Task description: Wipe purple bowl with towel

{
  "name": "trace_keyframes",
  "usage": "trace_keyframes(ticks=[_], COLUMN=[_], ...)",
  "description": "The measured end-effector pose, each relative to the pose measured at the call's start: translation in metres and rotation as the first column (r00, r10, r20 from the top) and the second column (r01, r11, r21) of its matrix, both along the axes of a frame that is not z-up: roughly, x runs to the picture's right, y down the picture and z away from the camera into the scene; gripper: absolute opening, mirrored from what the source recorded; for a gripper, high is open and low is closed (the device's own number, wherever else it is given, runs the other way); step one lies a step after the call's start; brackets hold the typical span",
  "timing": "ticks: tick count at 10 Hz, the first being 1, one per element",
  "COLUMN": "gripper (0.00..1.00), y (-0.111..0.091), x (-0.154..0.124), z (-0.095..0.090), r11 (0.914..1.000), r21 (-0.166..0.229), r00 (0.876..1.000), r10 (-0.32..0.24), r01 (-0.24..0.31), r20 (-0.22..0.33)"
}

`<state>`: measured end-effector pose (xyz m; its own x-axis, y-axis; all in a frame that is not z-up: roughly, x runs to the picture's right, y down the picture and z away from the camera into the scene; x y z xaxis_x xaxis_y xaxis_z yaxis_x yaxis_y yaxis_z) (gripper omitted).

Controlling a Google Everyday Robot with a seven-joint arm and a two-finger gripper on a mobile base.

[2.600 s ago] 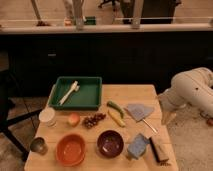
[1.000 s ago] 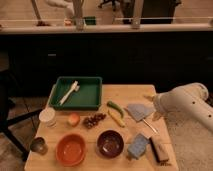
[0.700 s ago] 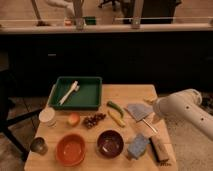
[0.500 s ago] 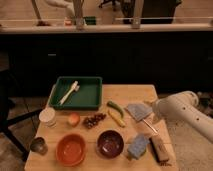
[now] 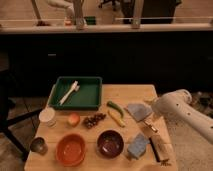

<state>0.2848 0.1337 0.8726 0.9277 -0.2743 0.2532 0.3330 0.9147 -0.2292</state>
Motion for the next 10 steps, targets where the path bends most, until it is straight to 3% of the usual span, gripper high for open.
trace_keyframes(ticks=[4,10], gripper=[0.80,0.80], y=[0.007,0.000], x=[0.001,-0.015], z=[0.017,0.029], r11=[0.9997,0.9994], r21=[-0.023,-0.032], r00=[1.000,0.999], r10=[-0.003,-0.015], r01=[0.003,0.016], r20=[0.003,0.034])
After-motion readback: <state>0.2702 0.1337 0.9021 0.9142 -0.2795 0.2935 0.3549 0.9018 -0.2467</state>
